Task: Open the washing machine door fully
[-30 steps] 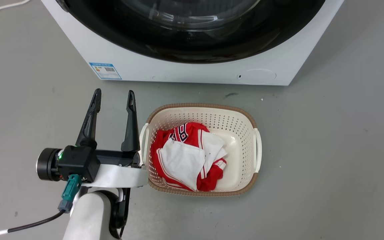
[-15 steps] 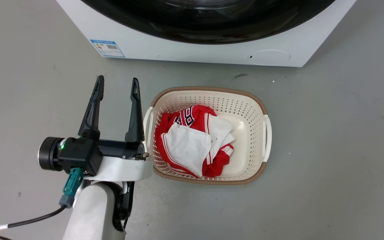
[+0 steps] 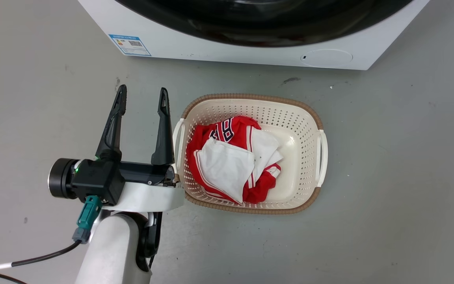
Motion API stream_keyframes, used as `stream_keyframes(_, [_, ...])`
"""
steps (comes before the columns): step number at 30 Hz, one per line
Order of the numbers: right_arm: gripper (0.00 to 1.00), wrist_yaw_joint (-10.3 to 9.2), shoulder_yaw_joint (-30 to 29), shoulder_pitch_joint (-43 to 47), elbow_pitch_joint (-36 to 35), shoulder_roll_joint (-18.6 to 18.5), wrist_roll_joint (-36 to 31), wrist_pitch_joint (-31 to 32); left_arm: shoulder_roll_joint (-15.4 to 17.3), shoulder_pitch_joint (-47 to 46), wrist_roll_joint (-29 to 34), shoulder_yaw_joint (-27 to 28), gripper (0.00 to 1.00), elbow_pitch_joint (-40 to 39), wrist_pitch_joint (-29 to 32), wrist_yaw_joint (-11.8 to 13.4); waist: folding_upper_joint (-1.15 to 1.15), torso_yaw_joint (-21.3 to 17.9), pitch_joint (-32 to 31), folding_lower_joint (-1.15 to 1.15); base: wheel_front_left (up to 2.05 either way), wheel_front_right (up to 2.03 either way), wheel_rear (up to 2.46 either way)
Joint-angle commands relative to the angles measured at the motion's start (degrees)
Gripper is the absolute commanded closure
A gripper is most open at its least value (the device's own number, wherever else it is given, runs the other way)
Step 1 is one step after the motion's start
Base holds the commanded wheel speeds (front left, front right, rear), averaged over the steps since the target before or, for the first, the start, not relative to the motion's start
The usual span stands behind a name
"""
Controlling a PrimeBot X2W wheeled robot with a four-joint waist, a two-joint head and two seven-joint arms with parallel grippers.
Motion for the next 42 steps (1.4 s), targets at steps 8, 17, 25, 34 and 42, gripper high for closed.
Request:
stream_keyframes(8, [1.00, 0.00, 0.2, 3.6, -1.9, 1.8, 2.0, 7.6, 0.0, -0.9, -0.3, -0.3, 0.00, 0.6, -0.1, 0.3, 0.00, -0.6, -1.3, -0.01, 0.00, 0.00, 0.00])
stream_keyframes(17, [1.00, 0.00, 0.9, 12.2, -6.5, 3.3, 4.5, 15.7, 0.0, 1.3, -0.4, 0.0, 0.00, 2.5, -0.1, -0.3, 0.00, -1.3, -6.2, -0.01, 0.00, 0.00, 0.00])
stream_keyframes(25, [1.00, 0.00, 1.4, 23.7, -12.4, 7.1, 7.3, 20.3, 0.0, 5.1, 0.3, 1.9, 0.00, 4.1, -0.1, -1.7, 0.00, -2.5, -13.2, -0.01, 0.00, 0.00, 0.00])
stream_keyframes(34, [1.00, 0.00, 3.3, 32.9, -18.6, 10.4, 9.5, 23.4, 0.0, 8.9, 0.9, 3.4, 0.00, 5.0, -0.1, -2.6, 0.00, -2.9, -17.9, -0.01, 0.00, 0.00, 0.00])
stream_keyframes(42, [1.00, 0.00, 7.7, 40.9, -23.5, 11.9, 12.8, 25.0, 0.0, 11.6, 1.4, 4.5, 0.00, 5.9, -0.1, -3.2, 0.00, -2.2, -21.4, -0.01, 0.00, 0.00, 0.00])
